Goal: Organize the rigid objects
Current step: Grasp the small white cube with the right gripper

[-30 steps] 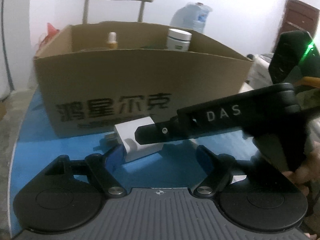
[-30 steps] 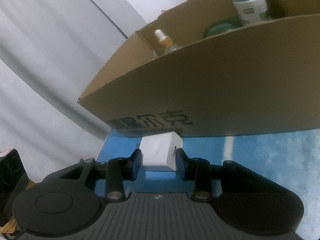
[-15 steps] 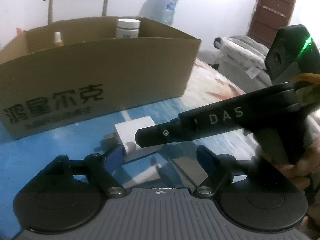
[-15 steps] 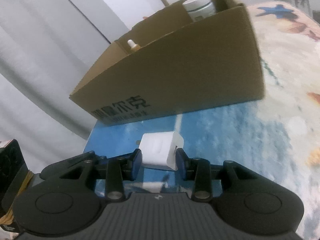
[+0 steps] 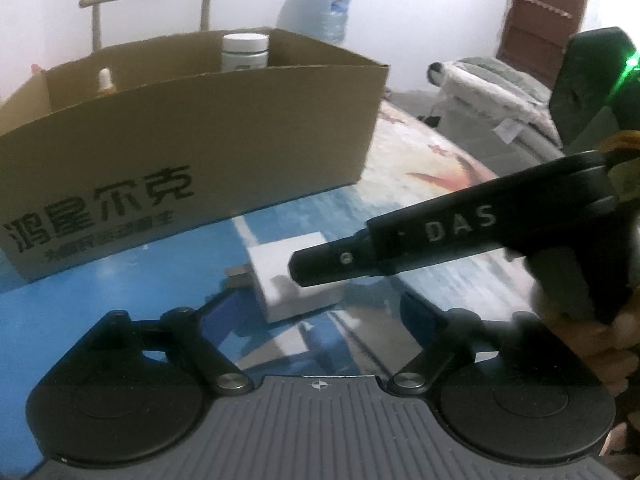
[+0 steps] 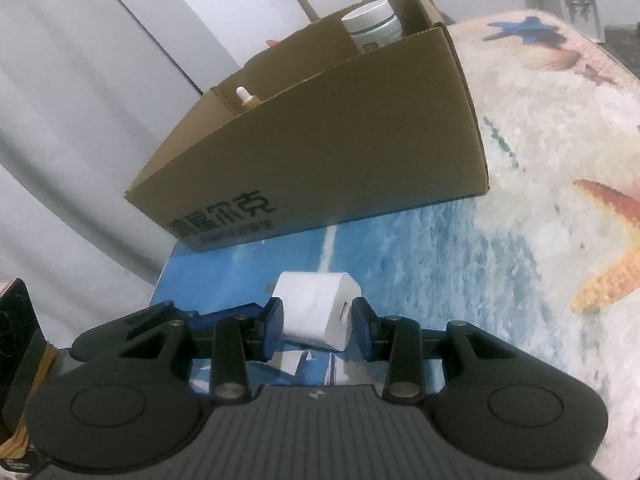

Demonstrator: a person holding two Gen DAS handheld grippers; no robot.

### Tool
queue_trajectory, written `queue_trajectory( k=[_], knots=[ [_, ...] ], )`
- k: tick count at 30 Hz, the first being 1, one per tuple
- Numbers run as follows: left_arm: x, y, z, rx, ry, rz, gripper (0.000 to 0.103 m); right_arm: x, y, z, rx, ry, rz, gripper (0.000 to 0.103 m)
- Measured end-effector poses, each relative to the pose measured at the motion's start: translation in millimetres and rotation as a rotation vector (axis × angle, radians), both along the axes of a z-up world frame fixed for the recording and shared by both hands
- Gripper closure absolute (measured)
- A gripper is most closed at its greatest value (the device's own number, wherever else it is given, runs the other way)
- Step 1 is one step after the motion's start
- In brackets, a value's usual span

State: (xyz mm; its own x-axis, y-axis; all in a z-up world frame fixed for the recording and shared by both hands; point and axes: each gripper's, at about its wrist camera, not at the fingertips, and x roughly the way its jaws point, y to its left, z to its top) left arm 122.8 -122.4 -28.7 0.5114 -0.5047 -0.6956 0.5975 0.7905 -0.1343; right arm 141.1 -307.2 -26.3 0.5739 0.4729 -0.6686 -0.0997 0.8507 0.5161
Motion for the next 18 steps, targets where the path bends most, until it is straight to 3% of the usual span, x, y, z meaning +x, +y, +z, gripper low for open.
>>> queue_trajectory(
  k=[13, 18],
  knots=[
    [19.0, -4.2, -9.3, 0.015, 0.022, 0.037, 0.017, 5.9, 2.0, -4.5, 0.016, 0.019, -0.002, 0.061],
    [16.8, -3.7, -8.8, 0.01, 0.005, 0.046, 0.024, 6.0, 1.9, -4.4, 0.016, 0.018, -0.002, 0.061]
  ],
)
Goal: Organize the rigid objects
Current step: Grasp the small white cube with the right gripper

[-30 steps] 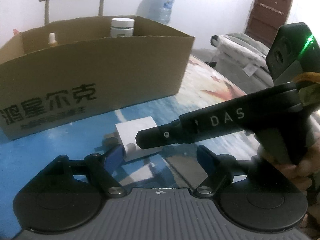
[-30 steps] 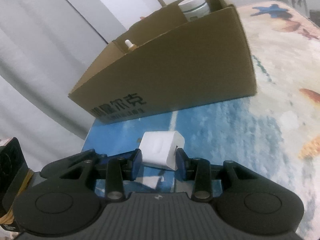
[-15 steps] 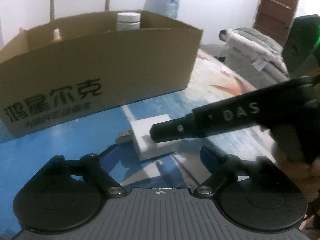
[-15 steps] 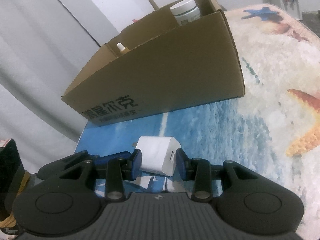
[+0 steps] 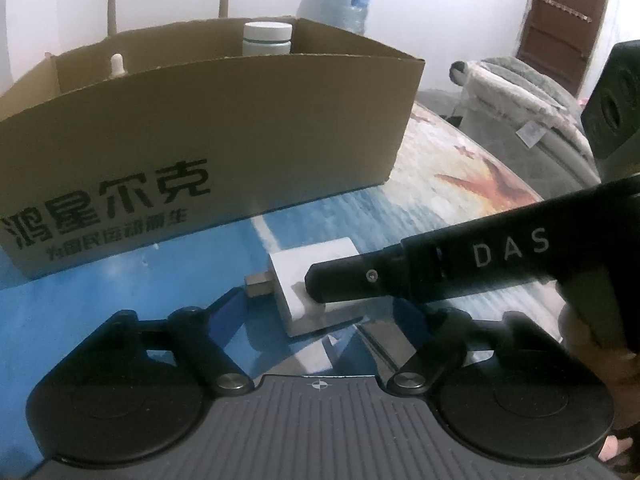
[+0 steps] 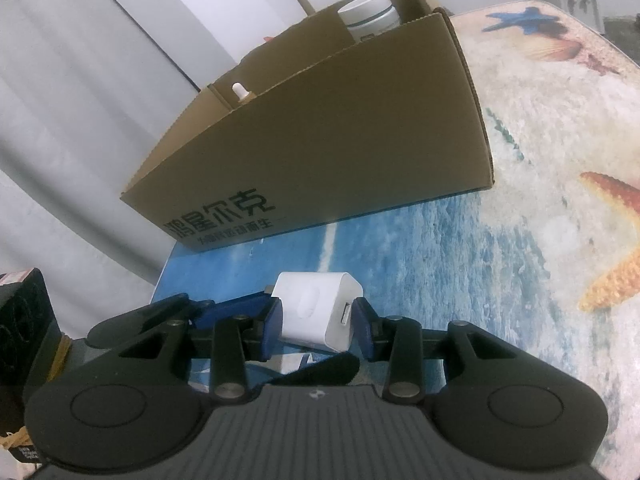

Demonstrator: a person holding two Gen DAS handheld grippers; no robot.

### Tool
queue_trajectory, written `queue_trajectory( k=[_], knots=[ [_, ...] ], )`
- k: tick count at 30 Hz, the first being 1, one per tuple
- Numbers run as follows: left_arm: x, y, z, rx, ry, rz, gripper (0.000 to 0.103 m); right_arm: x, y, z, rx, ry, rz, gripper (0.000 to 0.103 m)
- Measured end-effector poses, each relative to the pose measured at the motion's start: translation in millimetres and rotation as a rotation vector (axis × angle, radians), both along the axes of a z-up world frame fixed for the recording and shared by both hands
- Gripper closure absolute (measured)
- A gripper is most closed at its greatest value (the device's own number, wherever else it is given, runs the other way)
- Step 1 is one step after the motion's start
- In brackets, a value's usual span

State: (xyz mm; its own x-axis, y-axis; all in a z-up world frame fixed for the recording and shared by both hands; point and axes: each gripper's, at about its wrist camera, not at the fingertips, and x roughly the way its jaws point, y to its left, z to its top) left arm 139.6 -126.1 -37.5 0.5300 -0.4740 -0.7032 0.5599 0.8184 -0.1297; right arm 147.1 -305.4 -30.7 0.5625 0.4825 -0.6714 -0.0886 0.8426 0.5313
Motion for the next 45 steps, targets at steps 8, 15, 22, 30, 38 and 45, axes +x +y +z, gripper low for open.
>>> queue_trajectory(
  k=[8, 15, 22, 30, 38, 45],
  knots=[
    [-17.9, -1.6, 3.9, -0.039, 0.01, -0.092, 0.03, -8.6, -1.8, 2.8, -0.019, 0.002, 0.013, 0.06],
    [-22.2, 5.1, 7.2, -0.08, 0.004, -0.102, 0.029, -17.4, -7.5, 3.3, 0.009, -0.005, 0.007, 0.06],
    [-17.4, 3.4, 2.0, -0.081, 0.024, -0.097, 0.035, -16.5, -5.2, 2.4, 0.01, -0.014, 0.023, 0.059],
    [-19.3, -3.6, 2.0, -0.037, 0.002, -0.109, 0.034, -23.9, -4.5, 6.5, -0.027, -0.042, 0.028, 0.059],
    [-16.7, -4.8, -1.9, -0.03, -0.019, -0.082, 0.044, -25.5, -1.2, 4.8, -0.035, -0.078, 0.021, 0.058],
    [-13.5, -4.0, 0.6, -0.031, -0.012, -0.044, 0.05, -25.1, 1.2, 3.7, -0.032, -0.079, 0.003, 0.058]
  ],
)
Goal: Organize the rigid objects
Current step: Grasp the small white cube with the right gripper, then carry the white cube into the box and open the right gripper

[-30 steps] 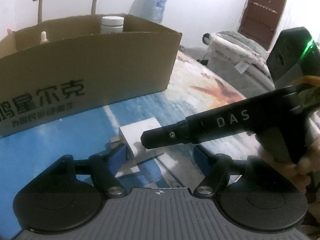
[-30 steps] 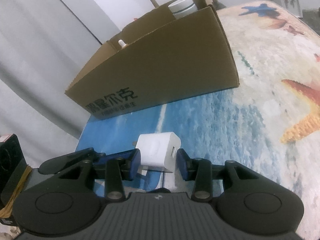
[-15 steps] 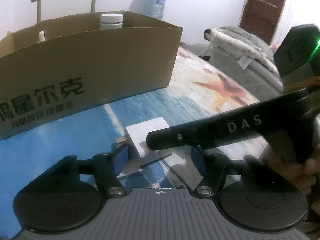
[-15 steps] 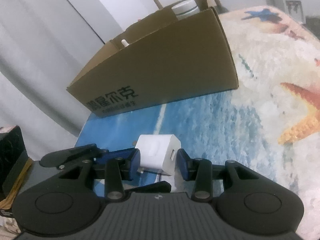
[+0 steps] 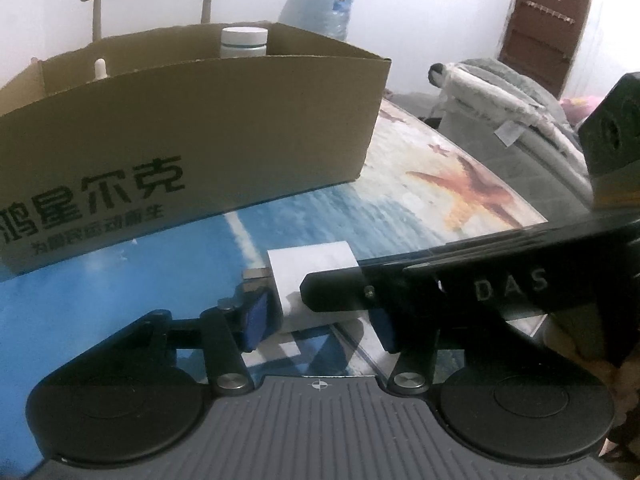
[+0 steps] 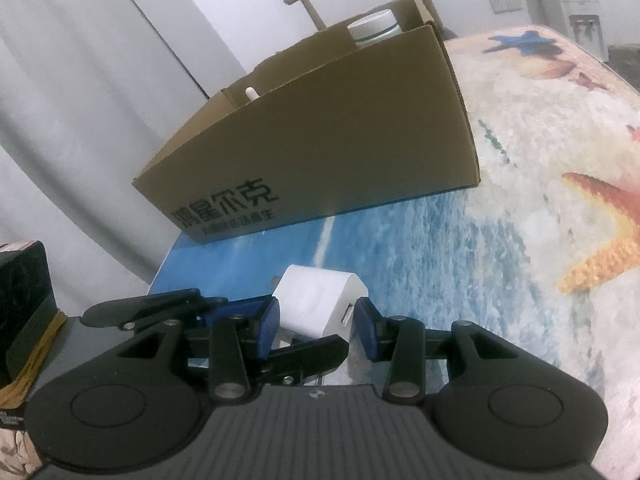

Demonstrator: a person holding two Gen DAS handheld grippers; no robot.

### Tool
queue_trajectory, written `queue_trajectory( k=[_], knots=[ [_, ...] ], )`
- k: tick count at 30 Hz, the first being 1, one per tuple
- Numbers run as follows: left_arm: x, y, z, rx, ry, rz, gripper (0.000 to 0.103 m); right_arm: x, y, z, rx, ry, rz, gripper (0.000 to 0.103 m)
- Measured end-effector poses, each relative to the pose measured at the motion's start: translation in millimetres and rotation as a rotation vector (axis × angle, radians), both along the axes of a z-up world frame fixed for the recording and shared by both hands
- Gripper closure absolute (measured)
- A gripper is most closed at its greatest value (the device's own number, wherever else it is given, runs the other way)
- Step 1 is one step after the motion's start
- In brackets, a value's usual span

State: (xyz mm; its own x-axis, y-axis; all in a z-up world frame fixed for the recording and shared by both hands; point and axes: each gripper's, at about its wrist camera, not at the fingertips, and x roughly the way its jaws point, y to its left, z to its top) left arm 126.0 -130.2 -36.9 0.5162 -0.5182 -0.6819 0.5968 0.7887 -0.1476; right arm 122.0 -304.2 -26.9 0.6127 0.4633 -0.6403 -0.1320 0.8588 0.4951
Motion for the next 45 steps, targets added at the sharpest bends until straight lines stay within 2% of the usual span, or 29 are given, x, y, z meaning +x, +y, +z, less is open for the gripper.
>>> queue_trajectory(
  k=[15, 34, 45],
  knots=[
    [-12.0, 5.3, 11.5, -0.005, -0.041, 0.014, 0.05, -3.8, 3.7, 9.2, -0.014, -0.027, 0.008, 0.058],
    [-30.6, 13.2, 33.8, -0.028, -0.122, 0.044, 0.05, -16.8, 17.5, 34.6, -0.041, -0.107, 0.025, 0.058],
    [-31.9, 24.8, 71.5, -0.076, -0.237, 0.084, 0.05, -12.7, 30.7, 78.6, -0.092, -0.229, 0.067, 0.058]
  ],
)
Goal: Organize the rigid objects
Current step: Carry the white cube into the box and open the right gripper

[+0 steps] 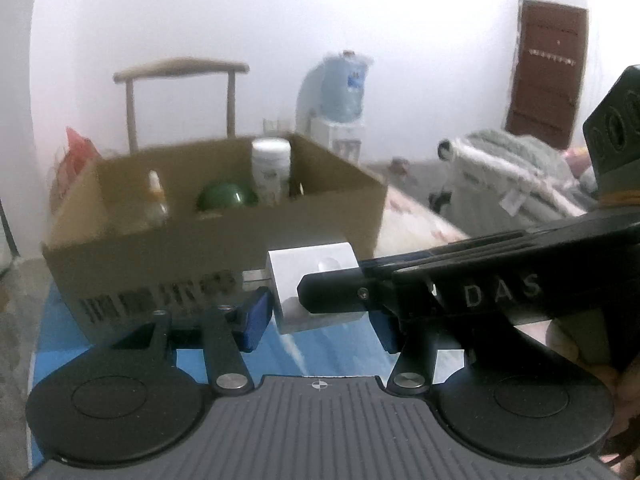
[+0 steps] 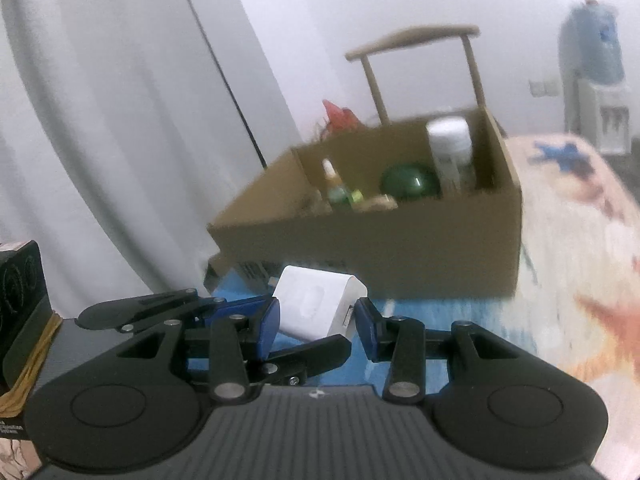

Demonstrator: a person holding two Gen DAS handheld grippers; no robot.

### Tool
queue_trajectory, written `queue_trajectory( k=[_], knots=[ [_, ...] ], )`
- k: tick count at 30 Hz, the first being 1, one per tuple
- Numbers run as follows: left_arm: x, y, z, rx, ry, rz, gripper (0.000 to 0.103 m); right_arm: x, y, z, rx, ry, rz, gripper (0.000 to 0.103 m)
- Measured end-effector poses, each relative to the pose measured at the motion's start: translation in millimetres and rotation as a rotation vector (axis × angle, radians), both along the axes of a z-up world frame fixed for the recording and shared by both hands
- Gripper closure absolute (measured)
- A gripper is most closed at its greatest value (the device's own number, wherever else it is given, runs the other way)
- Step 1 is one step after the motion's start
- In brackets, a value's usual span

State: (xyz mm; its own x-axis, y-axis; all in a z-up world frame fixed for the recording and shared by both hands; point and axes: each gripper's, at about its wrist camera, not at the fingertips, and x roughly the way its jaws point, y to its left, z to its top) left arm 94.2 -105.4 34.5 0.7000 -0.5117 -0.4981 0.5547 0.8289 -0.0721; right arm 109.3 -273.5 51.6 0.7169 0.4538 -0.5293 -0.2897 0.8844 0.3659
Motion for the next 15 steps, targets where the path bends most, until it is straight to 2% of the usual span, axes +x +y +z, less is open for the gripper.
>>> queue_trajectory(
  k=[9, 12, 15],
  knots=[
    [15.1, 0.9, 41.3, -0.019, -0.122, 0.024, 0.05, 17.2, 8.8, 46.3, -0.055, -0.145, 0.027, 0.058],
    [29.3, -6.3, 48.6, -0.007, -0.143, 0.021, 0.05, 32.1, 5.1, 55.4, -0.066, -0.162, 0.027, 0.058],
    [52.2, -16.1, 49.7, 0.001, -0.116, 0.009, 0.05, 57.0, -1.1, 58.4, -0.08, -0.136, 0.026, 0.058]
  ],
)
